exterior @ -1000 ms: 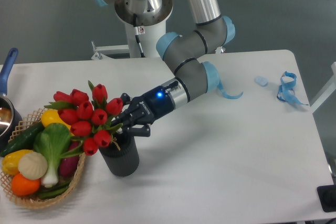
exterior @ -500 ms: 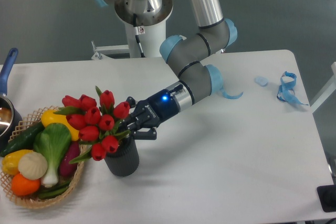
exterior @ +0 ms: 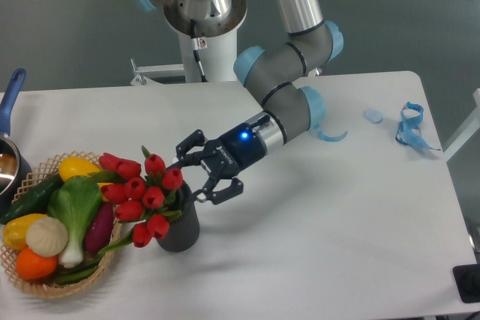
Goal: Insert the flowers into the vase
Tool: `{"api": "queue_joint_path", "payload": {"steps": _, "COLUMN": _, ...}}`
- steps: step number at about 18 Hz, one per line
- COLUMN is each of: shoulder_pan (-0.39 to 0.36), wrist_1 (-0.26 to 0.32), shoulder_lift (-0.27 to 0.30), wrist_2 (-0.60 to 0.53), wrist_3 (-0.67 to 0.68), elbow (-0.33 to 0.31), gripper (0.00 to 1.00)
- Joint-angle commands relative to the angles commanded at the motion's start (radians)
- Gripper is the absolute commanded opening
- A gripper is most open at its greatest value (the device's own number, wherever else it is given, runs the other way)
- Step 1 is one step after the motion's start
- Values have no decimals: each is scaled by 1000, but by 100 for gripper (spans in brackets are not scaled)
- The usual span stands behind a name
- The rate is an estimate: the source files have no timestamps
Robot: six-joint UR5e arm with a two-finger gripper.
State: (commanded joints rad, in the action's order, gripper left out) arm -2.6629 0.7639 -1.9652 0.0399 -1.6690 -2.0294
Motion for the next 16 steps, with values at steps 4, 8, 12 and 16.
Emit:
{"api": "queue_joint_path", "payload": {"steps": 4, "shoulder_pan": -77, "wrist_1": 0, "shoulder_lift": 126, "wrist_2": -179, "wrist_3": -2, "elbow": -14, "gripper": 100}}
{"api": "queue_joint_path", "payload": {"steps": 8, "shoulder_pan": -202, "wrist_1": 3, "shoulder_lift": 238, "wrist_2": -303, "wrist_3": 8, "elbow": -3, "gripper": 100}}
{"api": "queue_joint_path", "payload": {"steps": 12, "shoulder_pan": -275, "wrist_1": 17, "shoulder_lift": 357, "wrist_2": -564, "wrist_3": 121, "elbow": 96, "gripper": 100}}
{"api": "queue_joint_path", "payload": {"steps": 16, "shoulder_pan": -282, "wrist_1": 24, "shoulder_lift": 393, "wrist_2": -813, "wrist_3": 210, "elbow": 176, "gripper": 100}}
